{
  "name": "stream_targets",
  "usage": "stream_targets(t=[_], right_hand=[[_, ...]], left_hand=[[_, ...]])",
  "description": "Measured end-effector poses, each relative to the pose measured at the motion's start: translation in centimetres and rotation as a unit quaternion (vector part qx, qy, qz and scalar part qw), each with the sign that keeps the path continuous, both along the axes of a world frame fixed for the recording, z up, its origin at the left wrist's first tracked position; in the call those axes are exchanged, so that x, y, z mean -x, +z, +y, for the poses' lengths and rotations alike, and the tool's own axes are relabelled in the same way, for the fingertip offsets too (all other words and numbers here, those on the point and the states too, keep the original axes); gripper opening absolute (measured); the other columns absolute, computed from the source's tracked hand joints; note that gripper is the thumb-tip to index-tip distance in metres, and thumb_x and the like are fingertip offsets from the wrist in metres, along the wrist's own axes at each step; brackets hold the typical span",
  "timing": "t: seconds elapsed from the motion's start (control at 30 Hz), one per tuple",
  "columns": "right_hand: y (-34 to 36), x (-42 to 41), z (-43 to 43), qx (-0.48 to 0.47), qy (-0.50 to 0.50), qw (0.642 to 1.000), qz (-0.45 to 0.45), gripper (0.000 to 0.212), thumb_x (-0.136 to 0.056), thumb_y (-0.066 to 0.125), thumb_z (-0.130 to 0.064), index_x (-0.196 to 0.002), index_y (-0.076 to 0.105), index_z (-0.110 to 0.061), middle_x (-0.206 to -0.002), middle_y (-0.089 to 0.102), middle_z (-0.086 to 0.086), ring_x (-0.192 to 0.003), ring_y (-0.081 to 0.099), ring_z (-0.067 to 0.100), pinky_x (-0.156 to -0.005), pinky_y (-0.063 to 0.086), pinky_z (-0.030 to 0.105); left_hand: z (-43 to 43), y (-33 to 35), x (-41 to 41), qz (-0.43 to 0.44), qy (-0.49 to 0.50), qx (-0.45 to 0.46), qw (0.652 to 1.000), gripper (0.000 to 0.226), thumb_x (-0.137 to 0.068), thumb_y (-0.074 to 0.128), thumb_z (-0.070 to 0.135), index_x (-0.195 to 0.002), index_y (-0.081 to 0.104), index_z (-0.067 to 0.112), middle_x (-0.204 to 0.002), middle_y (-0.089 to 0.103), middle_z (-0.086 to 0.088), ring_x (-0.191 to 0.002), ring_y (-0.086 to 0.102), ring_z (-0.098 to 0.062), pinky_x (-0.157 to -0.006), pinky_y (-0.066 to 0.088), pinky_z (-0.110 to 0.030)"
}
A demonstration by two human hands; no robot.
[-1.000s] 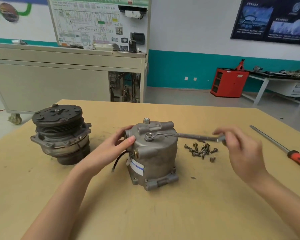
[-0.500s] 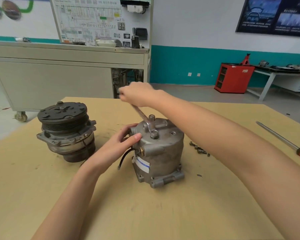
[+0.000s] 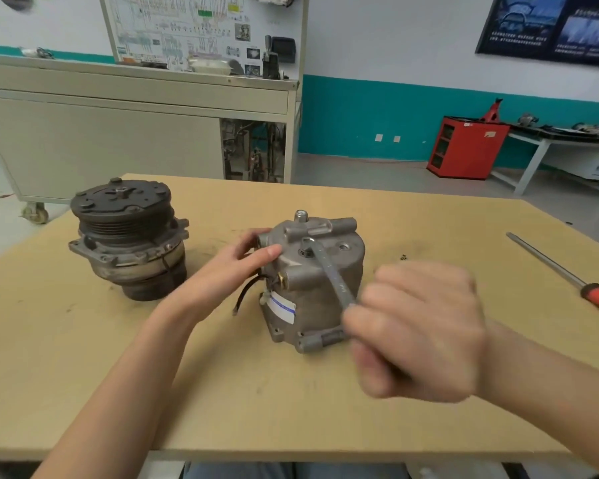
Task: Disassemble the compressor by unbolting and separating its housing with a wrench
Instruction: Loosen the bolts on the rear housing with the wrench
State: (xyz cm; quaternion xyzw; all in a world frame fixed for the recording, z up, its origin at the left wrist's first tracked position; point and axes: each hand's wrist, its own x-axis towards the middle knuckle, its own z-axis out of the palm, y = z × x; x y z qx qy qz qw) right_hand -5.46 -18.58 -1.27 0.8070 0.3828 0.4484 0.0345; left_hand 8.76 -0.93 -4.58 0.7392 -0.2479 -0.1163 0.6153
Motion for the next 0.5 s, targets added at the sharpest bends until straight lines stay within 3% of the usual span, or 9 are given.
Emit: stream_targets(t=[0.03, 0.1, 0.23, 0.33, 0.5], right_hand=[[0.2, 1.0, -1.8, -0.087, 0.020, 0.995, -0.034, 0.041, -0.097, 0.030, -0.020, -0.068, 0.056, -0.007, -0.053, 0.041, 0.009, -0.047, 0.035, 0.026, -0.047, 0.025, 0.032], [0.0, 1.9, -5.0, -0.247, -0.032, 0.968, -0.022, 0.045, -0.096, 0.035, -0.014, -0.064, 0.061, 0.003, -0.051, 0.051, 0.011, -0.046, 0.040, 0.019, -0.050, 0.032, 0.021], [0.2, -2.8, -9.1, -0.408, -0.210, 0.877, 0.143, 0.033, -0.092, 0.039, -0.010, -0.071, 0.062, 0.001, -0.051, 0.049, 0.013, -0.049, 0.037, 0.017, -0.046, 0.026, 0.023], [2.0, -10.0, -10.1, -0.381, -0.280, 0.843, 0.258, 0.033, -0.096, 0.043, -0.014, -0.066, 0.056, -0.008, -0.055, 0.045, 0.002, -0.055, 0.038, 0.018, -0.048, 0.025, 0.023], [4.9, -21.0, -4.4, -0.148, -0.310, 0.862, 0.373, 0.035, -0.098, 0.040, -0.028, -0.064, 0.048, -0.021, -0.068, 0.049, -0.002, -0.071, 0.050, 0.021, -0.058, 0.034, 0.029]], left_hand=[[0.5, -0.1, -0.4, 0.021, -0.040, -0.006, 0.999, 0.065, -0.074, 0.067, 0.058, -0.130, 0.050, 0.027, -0.129, 0.060, 0.005, -0.119, 0.057, -0.011, -0.105, 0.044, -0.033], [0.4, -0.7, -0.8, 0.018, -0.049, -0.013, 0.999, 0.072, -0.072, 0.067, 0.061, -0.133, 0.047, 0.028, -0.129, 0.060, 0.007, -0.117, 0.058, -0.008, -0.107, 0.042, -0.036], [0.0, -0.8, -1.0, 0.016, -0.044, -0.017, 0.999, 0.066, -0.078, 0.066, 0.057, -0.134, 0.046, 0.030, -0.128, 0.060, 0.009, -0.116, 0.058, -0.006, -0.108, 0.041, -0.036], [0.1, -0.6, -0.8, 0.026, -0.035, -0.022, 0.999, 0.060, -0.078, 0.064, 0.054, -0.132, 0.047, 0.031, -0.128, 0.061, 0.008, -0.117, 0.058, -0.009, -0.108, 0.041, -0.038], [0.1, -0.6, -0.8, 0.028, -0.041, -0.028, 0.998, 0.065, -0.080, 0.065, 0.055, -0.136, 0.044, 0.030, -0.131, 0.059, 0.004, -0.119, 0.057, -0.014, -0.110, 0.039, -0.041]])
